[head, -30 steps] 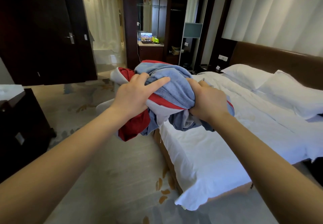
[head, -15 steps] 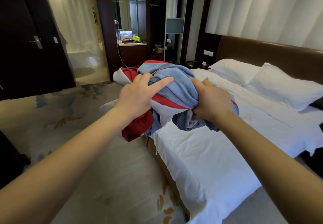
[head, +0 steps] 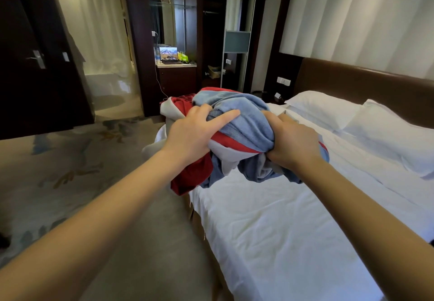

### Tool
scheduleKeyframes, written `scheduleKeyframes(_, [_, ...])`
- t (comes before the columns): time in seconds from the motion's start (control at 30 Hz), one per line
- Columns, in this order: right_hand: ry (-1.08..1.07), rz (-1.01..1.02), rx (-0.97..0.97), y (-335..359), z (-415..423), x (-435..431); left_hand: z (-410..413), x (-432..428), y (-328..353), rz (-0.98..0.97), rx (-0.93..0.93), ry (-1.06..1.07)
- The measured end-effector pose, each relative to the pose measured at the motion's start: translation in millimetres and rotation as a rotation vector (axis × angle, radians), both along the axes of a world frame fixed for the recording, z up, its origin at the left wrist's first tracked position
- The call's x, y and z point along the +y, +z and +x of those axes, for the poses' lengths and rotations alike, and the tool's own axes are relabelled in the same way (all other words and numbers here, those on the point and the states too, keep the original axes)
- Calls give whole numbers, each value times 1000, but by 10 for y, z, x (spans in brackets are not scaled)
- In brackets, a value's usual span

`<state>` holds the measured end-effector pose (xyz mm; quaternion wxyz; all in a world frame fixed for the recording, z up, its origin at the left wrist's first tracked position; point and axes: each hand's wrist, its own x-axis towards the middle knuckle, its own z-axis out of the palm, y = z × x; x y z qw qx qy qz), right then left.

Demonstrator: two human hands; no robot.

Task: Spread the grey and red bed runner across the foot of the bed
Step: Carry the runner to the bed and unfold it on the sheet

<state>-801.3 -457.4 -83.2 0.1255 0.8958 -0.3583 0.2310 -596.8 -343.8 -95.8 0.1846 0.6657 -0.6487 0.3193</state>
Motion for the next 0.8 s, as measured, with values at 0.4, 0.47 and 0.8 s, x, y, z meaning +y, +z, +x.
scheduleKeyframes(0.4, [-57,65,-24,-187,804,-1079,868,-1214,-116,46,-5,-81])
scheduleKeyframes(0.47, [-93,73,-29,-231,938,-1238,1040,-1451,-133,54,-6,-118])
scheduleKeyframes(0.8, [-341,83,-71,-156,1530,-1898,1788,-2658,-21,62,-48,-336])
